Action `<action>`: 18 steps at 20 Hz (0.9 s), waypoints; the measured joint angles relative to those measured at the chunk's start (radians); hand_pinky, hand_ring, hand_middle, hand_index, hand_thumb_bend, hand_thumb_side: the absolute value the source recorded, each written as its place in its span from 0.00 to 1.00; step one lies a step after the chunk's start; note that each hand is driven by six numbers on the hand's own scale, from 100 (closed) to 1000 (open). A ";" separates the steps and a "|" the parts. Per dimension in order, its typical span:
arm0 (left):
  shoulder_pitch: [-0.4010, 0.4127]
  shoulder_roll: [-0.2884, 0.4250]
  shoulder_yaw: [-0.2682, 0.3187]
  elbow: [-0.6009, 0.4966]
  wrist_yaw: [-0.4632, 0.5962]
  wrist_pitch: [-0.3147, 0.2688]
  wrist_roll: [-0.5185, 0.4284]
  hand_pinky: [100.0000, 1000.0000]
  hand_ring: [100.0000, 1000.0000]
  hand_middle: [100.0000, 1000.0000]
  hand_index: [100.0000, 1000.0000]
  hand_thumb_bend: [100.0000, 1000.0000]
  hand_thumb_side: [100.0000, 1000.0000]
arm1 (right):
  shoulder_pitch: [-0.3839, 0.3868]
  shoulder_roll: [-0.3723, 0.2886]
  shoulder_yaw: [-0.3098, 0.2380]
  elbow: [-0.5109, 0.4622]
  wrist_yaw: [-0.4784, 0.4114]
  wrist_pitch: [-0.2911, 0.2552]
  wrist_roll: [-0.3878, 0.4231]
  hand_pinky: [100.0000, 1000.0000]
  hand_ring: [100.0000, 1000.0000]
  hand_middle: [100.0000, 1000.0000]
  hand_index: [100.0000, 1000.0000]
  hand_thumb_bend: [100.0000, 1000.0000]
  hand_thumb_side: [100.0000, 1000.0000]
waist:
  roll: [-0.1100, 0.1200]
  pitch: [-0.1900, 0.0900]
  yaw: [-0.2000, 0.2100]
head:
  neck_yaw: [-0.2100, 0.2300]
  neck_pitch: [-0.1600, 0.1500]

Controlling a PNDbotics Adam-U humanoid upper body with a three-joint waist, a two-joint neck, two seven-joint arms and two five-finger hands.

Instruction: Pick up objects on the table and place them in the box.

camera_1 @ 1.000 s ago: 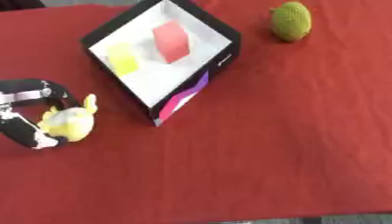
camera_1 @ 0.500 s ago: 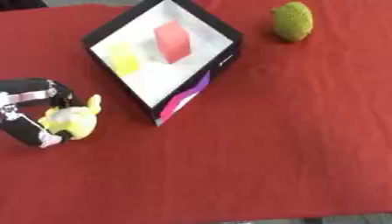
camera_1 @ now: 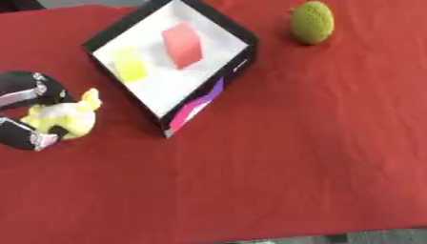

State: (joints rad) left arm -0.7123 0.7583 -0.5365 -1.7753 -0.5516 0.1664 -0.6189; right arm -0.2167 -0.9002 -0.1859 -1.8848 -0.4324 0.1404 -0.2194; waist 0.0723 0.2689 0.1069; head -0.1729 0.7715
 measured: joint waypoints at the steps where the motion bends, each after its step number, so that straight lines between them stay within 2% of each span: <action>1: 0.005 0.006 0.011 -0.018 0.000 0.004 0.003 0.66 0.54 0.50 0.60 0.00 0.00 | 0.002 0.001 -0.001 0.001 0.000 0.001 0.001 0.95 0.74 0.72 0.81 0.00 0.58 | 0.000 0.000 0.001 | 0.000 0.000; 6: -0.008 0.033 0.060 -0.128 0.021 0.023 0.003 0.66 0.54 0.50 0.60 0.00 0.00 | 0.002 0.001 -0.004 0.002 0.000 0.001 0.005 0.95 0.74 0.72 0.81 0.00 0.58 | 0.000 0.000 0.006 | -0.004 0.000; 11: -0.152 0.015 0.111 -0.203 0.033 0.033 0.011 0.67 0.52 0.46 0.57 0.00 0.00 | 0.001 0.001 -0.005 0.002 -0.004 0.001 0.003 0.95 0.74 0.72 0.81 0.00 0.57 | 0.000 0.000 0.012 | -0.011 0.000; 15: -0.238 -0.027 0.143 -0.174 0.069 0.058 0.048 0.68 0.49 0.43 0.54 0.00 0.00 | -0.005 0.001 -0.004 0.002 -0.005 0.001 0.003 0.95 0.74 0.72 0.81 0.00 0.57 | 0.000 -0.001 0.012 | -0.015 0.000; 18: -0.303 -0.064 0.163 -0.092 0.133 0.038 0.100 0.67 0.48 0.43 0.53 0.00 0.00 | -0.015 0.001 -0.004 0.002 -0.006 0.001 0.002 0.95 0.74 0.72 0.81 0.00 0.56 | 0.000 -0.003 0.011 | -0.020 0.000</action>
State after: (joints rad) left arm -1.0150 0.6947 -0.3734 -1.8669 -0.4190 0.2042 -0.5191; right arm -0.2314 -0.8993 -0.1903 -1.8829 -0.4381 0.1412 -0.2171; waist 0.0724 0.2664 0.1183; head -0.1928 0.7715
